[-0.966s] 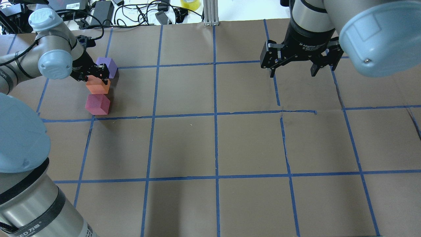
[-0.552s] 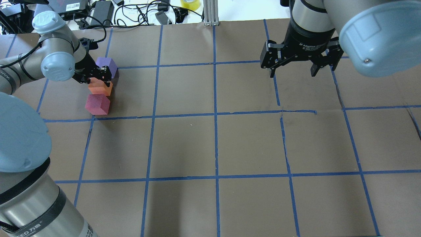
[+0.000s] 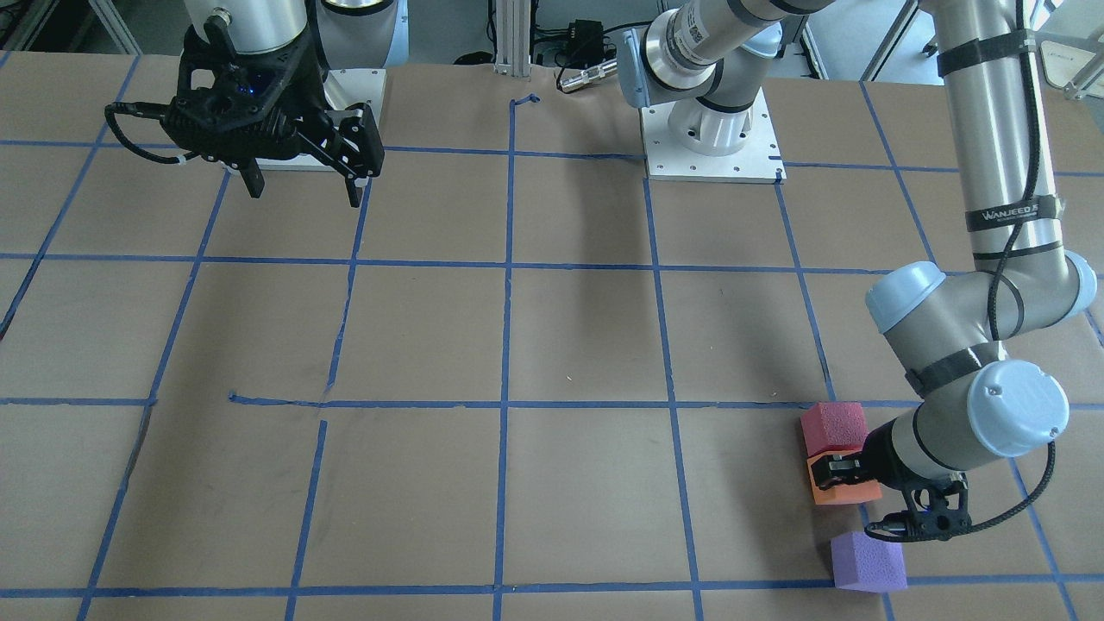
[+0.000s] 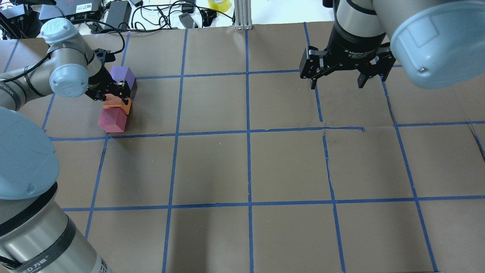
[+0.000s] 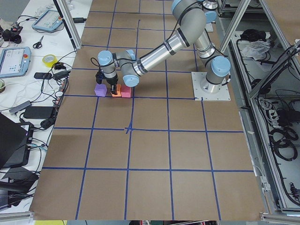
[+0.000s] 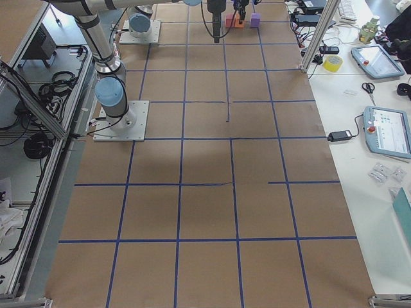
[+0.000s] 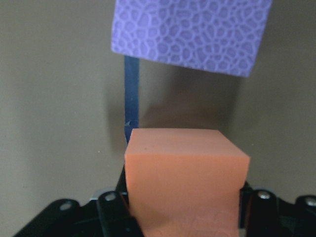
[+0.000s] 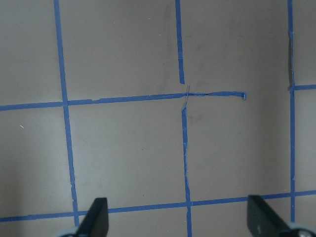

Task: Arrange blocks in a line
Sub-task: 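Lower the orange cube between the purple and pink cubes with the left gripper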

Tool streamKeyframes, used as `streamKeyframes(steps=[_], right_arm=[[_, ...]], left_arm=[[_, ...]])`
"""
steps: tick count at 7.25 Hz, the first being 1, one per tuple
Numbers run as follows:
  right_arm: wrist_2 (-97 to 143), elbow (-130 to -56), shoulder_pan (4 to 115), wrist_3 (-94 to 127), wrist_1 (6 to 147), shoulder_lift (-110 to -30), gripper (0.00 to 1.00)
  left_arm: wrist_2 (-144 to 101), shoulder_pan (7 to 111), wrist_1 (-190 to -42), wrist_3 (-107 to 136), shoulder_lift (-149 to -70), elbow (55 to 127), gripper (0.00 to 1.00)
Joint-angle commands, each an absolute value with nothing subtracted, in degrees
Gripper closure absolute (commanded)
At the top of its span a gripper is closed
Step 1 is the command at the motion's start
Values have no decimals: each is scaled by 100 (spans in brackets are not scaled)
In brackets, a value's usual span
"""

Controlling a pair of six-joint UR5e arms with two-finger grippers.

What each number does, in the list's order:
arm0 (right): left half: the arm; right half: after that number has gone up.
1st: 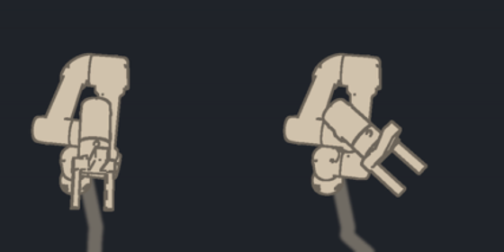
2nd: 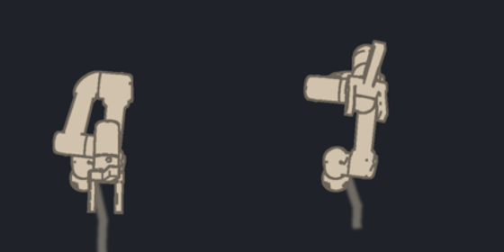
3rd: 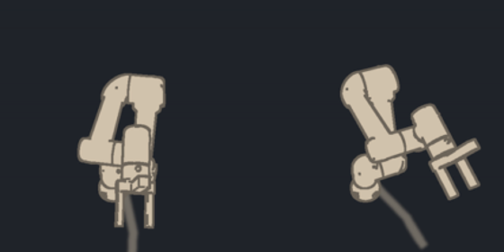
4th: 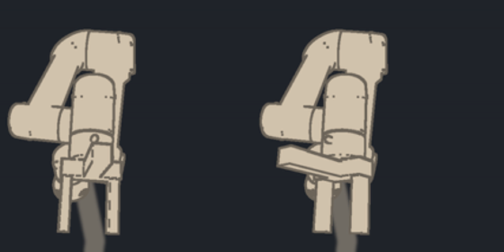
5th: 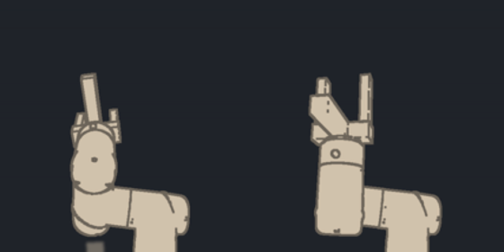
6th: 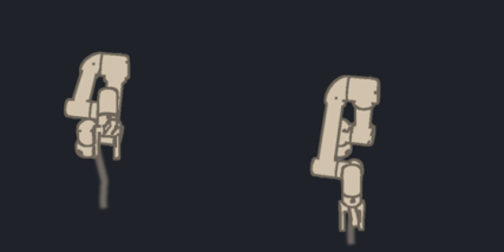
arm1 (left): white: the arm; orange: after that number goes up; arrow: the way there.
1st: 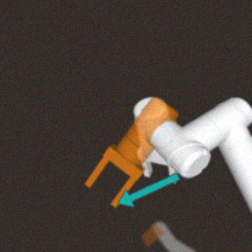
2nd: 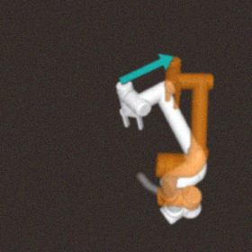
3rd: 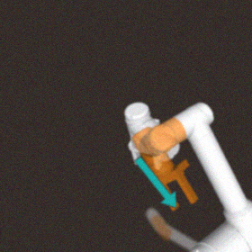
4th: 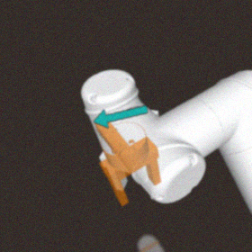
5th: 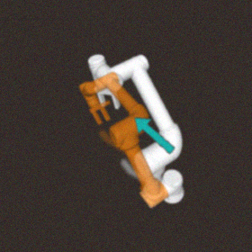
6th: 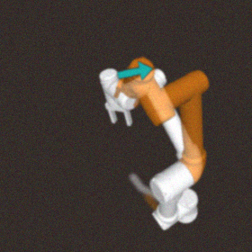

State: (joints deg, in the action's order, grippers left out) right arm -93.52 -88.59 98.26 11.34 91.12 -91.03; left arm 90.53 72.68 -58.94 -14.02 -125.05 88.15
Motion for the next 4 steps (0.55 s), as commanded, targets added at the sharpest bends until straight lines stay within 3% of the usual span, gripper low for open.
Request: streamKeyframes(steps=[1,4], right_arm=[[-9369,-8859,9826,1134,9105,-9105,0],[-9343,-8859,9826,1134,9114,-9105,0]], left_arm=[[9053,7269,-5897,-1397,-12507,8816,36],[9096,7269,-5593,-1703,-12480,8754,27]])
